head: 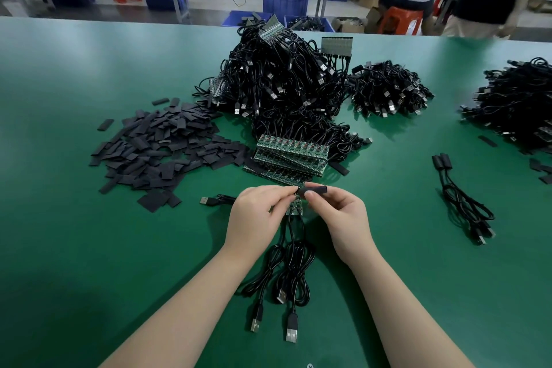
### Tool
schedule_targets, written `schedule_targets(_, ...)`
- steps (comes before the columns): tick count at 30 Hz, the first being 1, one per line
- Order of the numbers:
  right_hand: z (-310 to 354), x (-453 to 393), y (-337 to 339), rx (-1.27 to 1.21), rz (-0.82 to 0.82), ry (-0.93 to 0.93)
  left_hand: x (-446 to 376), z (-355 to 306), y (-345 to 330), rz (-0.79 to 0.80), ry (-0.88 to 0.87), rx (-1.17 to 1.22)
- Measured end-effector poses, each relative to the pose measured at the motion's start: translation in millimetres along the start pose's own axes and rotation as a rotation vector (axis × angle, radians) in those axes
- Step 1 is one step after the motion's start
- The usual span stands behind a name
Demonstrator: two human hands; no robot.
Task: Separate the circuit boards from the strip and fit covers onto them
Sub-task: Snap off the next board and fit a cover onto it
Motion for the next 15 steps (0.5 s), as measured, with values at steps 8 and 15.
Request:
schedule_targets(8, 1.6, -0.9, -5.1, 0.034, 0.033, 0.003, 1.4, -5.8, 1.1, -0.020, -0.049, -0.035)
schedule_targets(15, 1.8, -1.4, -8.3, 0.070, 0.051, 0.011, 1.8, -3.4, -0.2, -0.014, -0.034, 0.002)
Point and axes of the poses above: each hand's wrist, its own x-axis away from the middle knuckle, its own y-axis out of the back of the hand, z = x × y, the point moved 10 cm from there along -x, towards the middle knuckle, and after that the axes turned 11 degrees about z, right-handed, at the moved point
